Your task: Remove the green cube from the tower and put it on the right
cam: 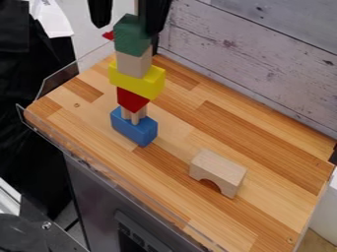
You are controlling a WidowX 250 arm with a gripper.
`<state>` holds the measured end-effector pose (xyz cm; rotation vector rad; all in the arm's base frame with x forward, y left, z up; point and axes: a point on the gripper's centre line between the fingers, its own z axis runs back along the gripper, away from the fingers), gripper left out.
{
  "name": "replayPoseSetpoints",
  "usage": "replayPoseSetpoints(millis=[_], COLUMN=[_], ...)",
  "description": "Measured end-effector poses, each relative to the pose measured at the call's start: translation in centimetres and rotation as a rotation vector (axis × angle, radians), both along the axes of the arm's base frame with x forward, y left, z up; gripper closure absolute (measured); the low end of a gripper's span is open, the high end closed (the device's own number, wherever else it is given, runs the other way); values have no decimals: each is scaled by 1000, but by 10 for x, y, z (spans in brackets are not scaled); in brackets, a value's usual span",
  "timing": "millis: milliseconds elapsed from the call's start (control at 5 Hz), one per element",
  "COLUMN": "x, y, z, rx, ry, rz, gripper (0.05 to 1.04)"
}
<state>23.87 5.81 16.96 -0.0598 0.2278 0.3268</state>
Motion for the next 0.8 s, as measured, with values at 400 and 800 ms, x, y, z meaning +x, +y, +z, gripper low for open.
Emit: replayPoseSetpoints(millis=[400,800], x=[2,7], y=[2,0], z=[-10,0], rx=[-15,9], ry=[-8,-17], rz=[36,32], gripper=[523,523])
